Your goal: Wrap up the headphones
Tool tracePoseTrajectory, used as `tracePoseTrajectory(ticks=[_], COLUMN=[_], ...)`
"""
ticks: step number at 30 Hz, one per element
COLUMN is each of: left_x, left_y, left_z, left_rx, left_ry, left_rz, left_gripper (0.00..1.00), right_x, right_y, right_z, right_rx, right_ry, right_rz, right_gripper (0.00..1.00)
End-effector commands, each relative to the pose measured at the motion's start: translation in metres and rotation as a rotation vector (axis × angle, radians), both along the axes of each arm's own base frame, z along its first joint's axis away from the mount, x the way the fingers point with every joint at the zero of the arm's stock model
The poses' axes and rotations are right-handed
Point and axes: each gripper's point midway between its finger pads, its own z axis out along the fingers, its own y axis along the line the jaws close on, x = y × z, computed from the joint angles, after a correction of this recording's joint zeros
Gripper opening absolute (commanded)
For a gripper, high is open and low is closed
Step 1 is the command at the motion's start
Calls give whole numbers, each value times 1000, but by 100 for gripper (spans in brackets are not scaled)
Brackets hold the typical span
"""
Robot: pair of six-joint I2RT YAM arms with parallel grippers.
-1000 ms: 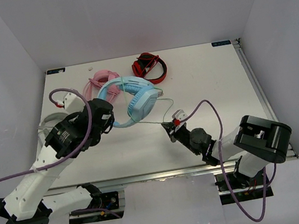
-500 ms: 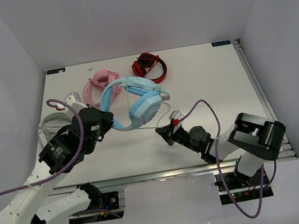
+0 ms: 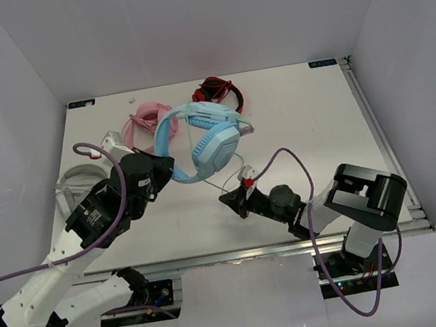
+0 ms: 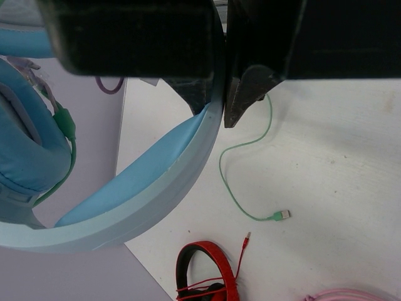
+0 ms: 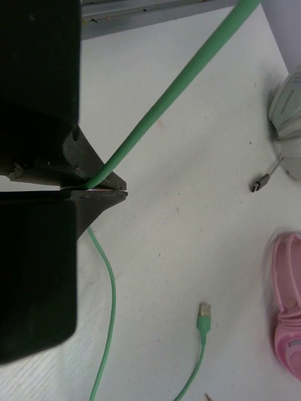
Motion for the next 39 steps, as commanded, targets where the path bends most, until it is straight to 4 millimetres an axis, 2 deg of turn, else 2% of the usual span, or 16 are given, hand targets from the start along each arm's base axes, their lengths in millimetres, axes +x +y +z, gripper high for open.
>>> tracePoseTrajectory(ticks=[1,5,8,10,13,16,18,19,20,23,26,28,35,39], left_x=[10,12,9,2,-16,-39,-56,-62,-71,-89,-100,-106,-99,-89], left_y=[-18,-23,-24,-26,-43,-51,-52,-54,-57,-63,-70,-76,-77,-74], left_z=[67,71,76,80,96,99,93,91,91,75,59,47,18,-6], left_rx=[-259,-272,-274,-277,-176,-96,-54,-38,-8,85,156,180,290,377], left_ry=[-126,-129,-138,-147,-256,-322,-331,-334,-351,-322,-288,-264,-208,-152], left_rz=[10,-4,-23,-68,-290,-467,-564,-602,-670,-827,-949,-1026,-1069,-1060], left_gripper=[0,0,0,0,0,0,0,0,0,0,0,0,0,0], right_x=[-6,-11,-8,1,18,31,39,40,44,46,46,48,55,56], right_y=[19,26,23,16,-2,-23,-40,-48,-58,-76,-92,-98,-111,-115], right_z=[82,72,67,63,63,70,78,89,90,105,124,129,164,180], right_rx=[244,213,217,211,207,220,238,265,268,302,339,336,374,387], right_ry=[-200,-199,-192,-183,-189,-193,-200,-212,-211,-239,-273,-282,-334,-349], right_rz=[49,69,46,-16,-127,-223,-288,-309,-344,-382,-410,-424,-454,-465], right_gripper=[8,8,8,8,8,8,8,8,8,8,8,9,10,9])
